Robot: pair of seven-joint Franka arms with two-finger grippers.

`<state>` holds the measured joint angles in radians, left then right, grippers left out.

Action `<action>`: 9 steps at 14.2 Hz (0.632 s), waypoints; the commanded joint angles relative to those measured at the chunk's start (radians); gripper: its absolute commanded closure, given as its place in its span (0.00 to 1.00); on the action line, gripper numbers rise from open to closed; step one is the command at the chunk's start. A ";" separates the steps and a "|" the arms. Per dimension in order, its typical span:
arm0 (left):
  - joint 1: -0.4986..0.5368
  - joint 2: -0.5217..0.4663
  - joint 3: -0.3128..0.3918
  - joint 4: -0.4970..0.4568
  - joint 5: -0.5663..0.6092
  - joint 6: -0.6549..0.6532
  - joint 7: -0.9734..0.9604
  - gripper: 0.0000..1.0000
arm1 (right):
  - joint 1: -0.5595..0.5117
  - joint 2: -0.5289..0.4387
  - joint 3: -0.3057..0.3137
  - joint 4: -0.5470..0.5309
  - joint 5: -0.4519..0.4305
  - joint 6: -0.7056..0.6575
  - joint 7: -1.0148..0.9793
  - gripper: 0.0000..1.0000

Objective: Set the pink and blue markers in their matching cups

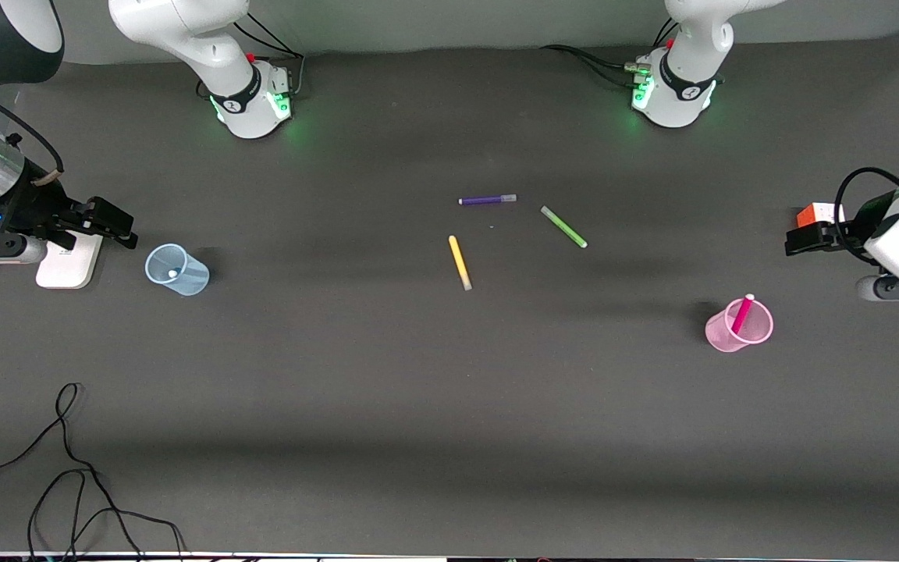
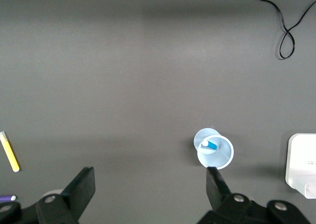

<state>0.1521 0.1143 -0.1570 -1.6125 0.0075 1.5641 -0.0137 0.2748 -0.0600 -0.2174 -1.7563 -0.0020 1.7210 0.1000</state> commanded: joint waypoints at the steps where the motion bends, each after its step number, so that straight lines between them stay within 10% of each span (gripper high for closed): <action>1: -0.127 -0.045 0.106 -0.027 -0.020 0.016 0.012 0.00 | 0.006 -0.015 -0.004 -0.011 -0.010 -0.003 0.024 0.00; 9: -0.193 -0.058 0.152 -0.029 -0.020 0.008 0.012 0.00 | 0.007 -0.014 -0.008 -0.005 -0.012 -0.004 0.026 0.00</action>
<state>-0.0038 0.0887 -0.0435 -1.6135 -0.0006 1.5648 -0.0126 0.2757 -0.0629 -0.2280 -1.7569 -0.0021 1.7219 0.1074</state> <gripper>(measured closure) 0.000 0.000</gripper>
